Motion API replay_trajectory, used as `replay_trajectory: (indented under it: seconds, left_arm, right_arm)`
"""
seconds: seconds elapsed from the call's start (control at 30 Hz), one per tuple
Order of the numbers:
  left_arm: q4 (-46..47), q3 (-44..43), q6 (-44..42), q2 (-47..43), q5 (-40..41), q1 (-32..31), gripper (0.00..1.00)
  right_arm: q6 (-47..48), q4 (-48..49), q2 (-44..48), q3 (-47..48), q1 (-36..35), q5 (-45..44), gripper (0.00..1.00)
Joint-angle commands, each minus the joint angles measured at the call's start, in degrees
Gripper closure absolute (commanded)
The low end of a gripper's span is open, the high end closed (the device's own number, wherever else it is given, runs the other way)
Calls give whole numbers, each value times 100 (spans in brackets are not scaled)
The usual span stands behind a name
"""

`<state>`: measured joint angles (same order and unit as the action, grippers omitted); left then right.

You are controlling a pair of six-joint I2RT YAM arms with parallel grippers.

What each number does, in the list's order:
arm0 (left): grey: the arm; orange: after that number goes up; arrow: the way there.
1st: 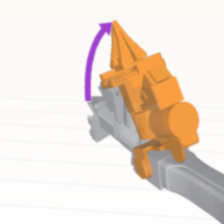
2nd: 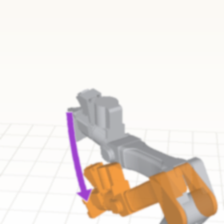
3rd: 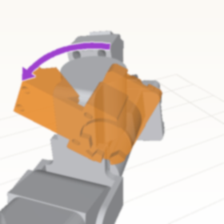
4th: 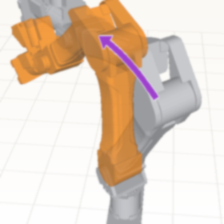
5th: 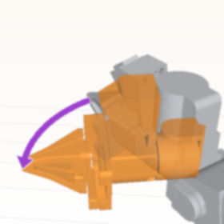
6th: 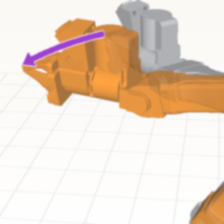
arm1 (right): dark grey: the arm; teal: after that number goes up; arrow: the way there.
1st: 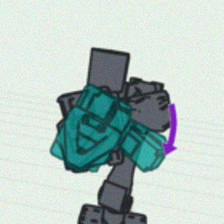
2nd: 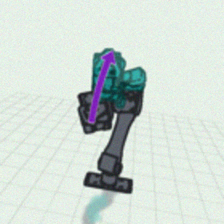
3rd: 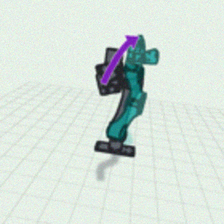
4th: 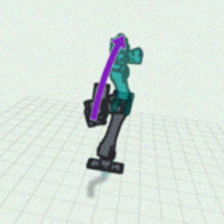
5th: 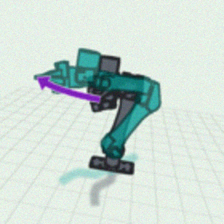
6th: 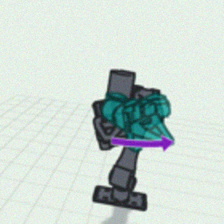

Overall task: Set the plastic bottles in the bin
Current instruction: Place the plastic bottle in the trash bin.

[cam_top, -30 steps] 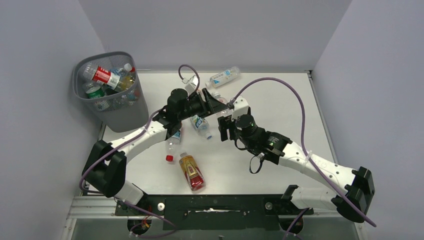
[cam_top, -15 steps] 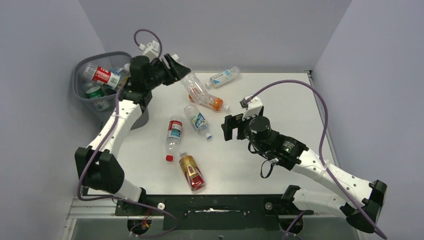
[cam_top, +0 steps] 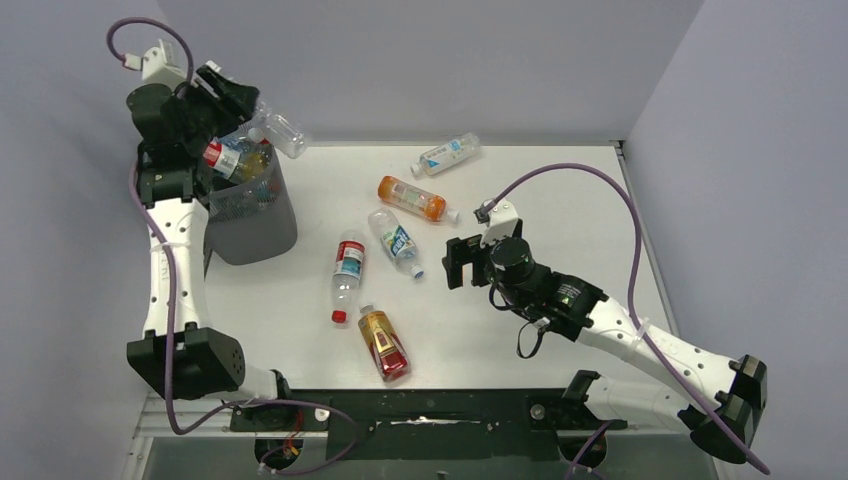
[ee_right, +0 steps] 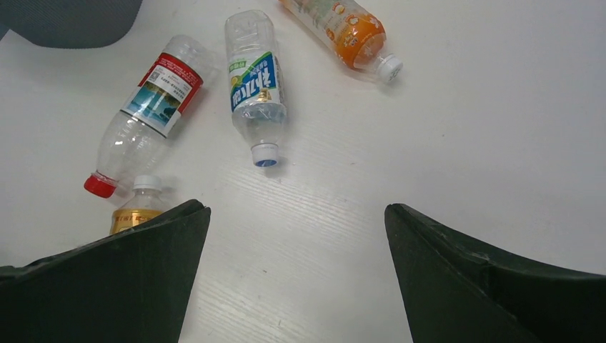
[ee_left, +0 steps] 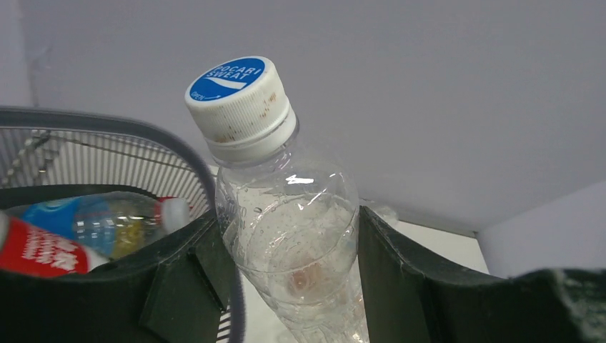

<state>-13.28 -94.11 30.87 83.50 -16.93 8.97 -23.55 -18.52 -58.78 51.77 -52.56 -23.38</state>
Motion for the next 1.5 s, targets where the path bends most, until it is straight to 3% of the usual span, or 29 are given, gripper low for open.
replay_trajectory:
  seconds: [0.0,0.2,0.57,0.83,1.3,1.47]
  left_arm:
    - [-26,-290,-257,-362,186,536,60]
    - [73,-239,-401,-474,363,1014,60]
    - [309,345,-1038,-605,1086,1027,60]
    - [547,649,-1246,-485,1063,994,57]
    - [647,752,-1817,-236,1133,474,45]
    - [432,712,-1716,-244,1423,447,22]
  right_arm:
    - [-71,260,-11,-7,-17,16,0]
    - [-96,309,-122,-31,-19,103,0]
    - [-139,392,-280,-41,-13,249,0]
    - [-200,435,-391,-27,-12,318,0]
    - [-264,438,-424,-61,-17,379,0]
    - [-282,435,-409,-100,-18,396,0]
